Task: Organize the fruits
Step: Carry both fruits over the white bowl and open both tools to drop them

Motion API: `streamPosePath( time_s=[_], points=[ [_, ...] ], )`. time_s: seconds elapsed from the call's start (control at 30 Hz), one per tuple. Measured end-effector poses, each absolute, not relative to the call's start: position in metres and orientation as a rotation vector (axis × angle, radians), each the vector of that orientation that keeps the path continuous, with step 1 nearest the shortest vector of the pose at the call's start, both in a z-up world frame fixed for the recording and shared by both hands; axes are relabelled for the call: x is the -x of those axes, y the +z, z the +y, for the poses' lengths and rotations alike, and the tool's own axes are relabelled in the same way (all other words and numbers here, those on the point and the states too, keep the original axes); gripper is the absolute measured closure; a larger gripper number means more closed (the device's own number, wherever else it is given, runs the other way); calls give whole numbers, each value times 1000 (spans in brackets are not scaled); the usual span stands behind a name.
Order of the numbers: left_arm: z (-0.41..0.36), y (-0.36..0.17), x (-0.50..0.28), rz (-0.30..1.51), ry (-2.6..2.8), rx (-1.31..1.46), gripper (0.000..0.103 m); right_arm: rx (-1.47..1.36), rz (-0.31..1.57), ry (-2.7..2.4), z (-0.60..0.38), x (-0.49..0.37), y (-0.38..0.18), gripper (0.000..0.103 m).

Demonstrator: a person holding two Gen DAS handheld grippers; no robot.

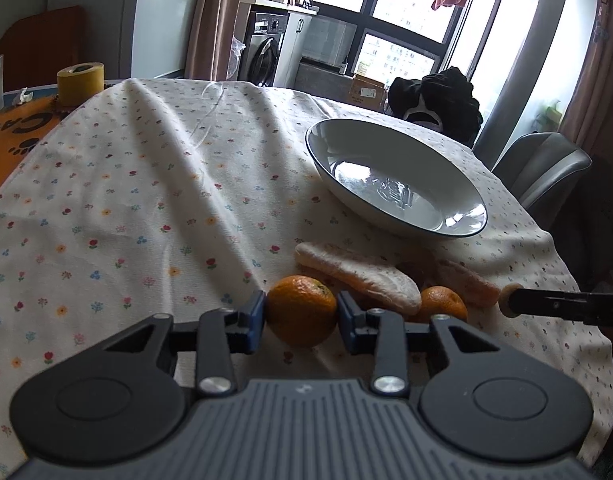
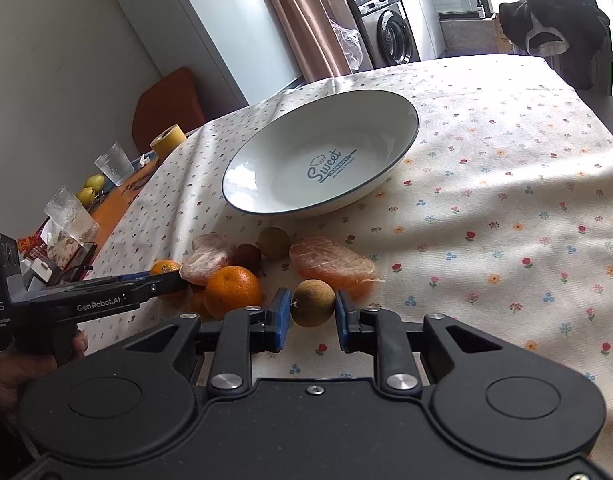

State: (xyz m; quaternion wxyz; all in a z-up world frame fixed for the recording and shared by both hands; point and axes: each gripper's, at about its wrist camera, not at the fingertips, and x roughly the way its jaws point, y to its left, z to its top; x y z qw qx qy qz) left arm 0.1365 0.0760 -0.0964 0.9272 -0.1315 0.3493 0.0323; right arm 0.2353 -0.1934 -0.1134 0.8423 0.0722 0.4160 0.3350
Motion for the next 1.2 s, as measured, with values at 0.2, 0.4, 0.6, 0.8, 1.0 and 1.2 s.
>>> streamPosePath(
  time_s=[0.2, 0.4, 0.6, 0.8, 1.0, 1.2],
  points=[
    [74, -79, -134, 685, 74, 252, 67, -169, 866, 716, -193, -243, -111, 81],
    [68, -67, -141, 660, 71, 235, 67, -176, 839, 718, -191, -249, -104, 81],
    [60, -58, -151, 640, 56, 214, 67, -171, 811, 712, -189, -258, -96, 81],
    [53, -54, -167, 630, 44, 199, 67, -163, 786, 700, -186, -268, -90, 81],
    [46, -53, -187, 628, 30, 195, 67, -159, 772, 696, -178, -280, -88, 81],
    [39, -56, -204, 639, 10, 189, 67, -147, 773, 693, -170, -288, -91, 81]
  ],
)
